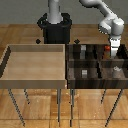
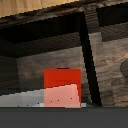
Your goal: Place the box of cereal into the appropriate compartment.
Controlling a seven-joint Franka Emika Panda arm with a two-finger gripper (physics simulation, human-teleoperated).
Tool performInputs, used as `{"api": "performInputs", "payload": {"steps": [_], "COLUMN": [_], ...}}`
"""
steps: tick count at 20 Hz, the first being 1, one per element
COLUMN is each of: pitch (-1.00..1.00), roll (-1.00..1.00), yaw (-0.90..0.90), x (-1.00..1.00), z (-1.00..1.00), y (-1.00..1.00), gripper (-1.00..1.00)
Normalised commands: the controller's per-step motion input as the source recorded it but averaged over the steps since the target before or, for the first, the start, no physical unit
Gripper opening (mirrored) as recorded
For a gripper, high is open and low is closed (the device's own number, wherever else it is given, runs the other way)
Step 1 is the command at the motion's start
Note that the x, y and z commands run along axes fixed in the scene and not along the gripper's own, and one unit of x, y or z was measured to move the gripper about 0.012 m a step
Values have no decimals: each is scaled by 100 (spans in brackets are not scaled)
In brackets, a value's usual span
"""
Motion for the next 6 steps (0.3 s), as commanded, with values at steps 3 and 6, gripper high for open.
{"api": "performInputs", "payload": {"steps": [3,6], "pitch": [0,0], "roll": [0,0], "yaw": [0,0], "x": [0,0], "z": [0,0], "y": [0,0], "gripper": [100,100]}}
